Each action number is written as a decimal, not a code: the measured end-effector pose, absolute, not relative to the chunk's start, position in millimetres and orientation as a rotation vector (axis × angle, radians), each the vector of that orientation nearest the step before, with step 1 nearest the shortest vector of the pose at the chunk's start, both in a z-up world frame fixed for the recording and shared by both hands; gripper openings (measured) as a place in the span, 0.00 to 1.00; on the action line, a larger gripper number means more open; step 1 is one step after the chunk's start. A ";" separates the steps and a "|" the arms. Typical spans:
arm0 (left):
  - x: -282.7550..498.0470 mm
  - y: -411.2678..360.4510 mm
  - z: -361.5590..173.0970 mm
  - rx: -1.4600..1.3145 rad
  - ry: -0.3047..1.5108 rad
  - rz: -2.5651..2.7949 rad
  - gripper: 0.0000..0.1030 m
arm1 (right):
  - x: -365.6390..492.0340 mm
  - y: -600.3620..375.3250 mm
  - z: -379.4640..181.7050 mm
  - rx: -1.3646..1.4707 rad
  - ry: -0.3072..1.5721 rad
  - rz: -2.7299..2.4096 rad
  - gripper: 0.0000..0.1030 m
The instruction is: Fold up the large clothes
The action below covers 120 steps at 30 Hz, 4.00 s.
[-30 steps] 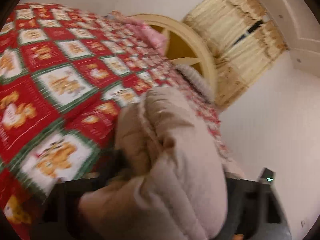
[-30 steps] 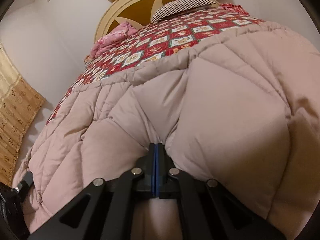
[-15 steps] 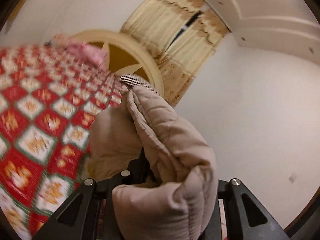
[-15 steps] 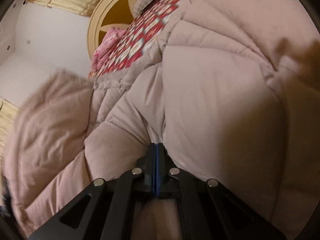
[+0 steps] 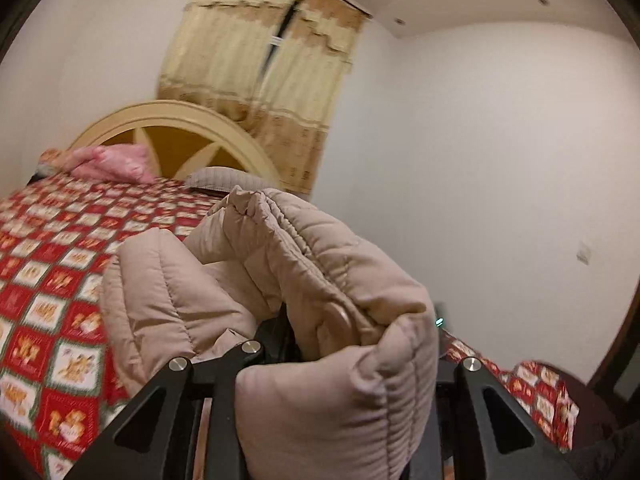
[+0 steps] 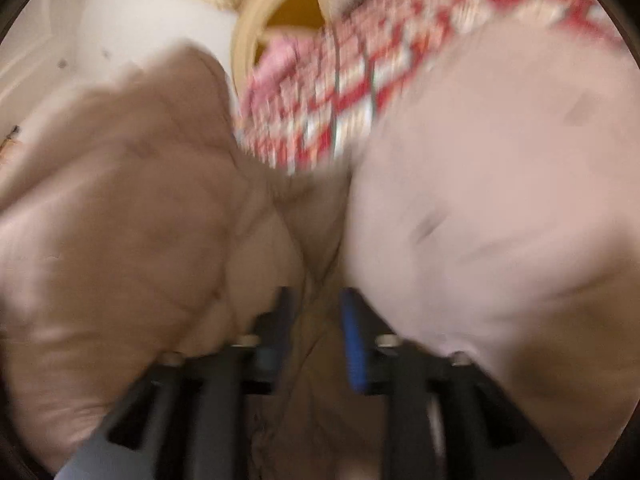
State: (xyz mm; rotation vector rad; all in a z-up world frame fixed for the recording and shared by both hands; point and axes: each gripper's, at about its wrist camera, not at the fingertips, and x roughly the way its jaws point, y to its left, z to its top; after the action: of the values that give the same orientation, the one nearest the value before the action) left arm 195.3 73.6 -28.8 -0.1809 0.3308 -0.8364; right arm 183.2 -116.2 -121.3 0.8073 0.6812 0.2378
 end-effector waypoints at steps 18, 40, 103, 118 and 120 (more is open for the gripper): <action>109.0 -140.8 -124.8 0.547 0.406 -1.141 0.27 | 34.8 -339.6 -99.3 0.803 0.451 -0.021 0.48; 85.9 -41.5 -72.3 0.499 0.368 -1.217 0.41 | 143.4 -281.1 -144.3 0.434 0.768 0.168 0.12; 247.8 -159.8 -125.5 0.495 0.624 -0.669 0.67 | 64.8 -289.2 -131.7 0.470 0.666 0.013 0.51; 242.6 -151.2 -126.6 0.475 0.584 -0.688 0.67 | 56.4 -283.3 -144.3 0.581 0.699 0.065 0.55; 242.1 -149.7 -126.3 0.468 0.574 -0.685 0.67 | 55.5 -291.6 -133.2 0.592 0.683 0.065 0.56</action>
State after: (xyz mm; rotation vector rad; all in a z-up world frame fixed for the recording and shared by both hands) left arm 242.1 -149.7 -126.3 0.4676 0.5735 -0.6854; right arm 55.5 -291.6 -133.2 0.5924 0.6828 0.0648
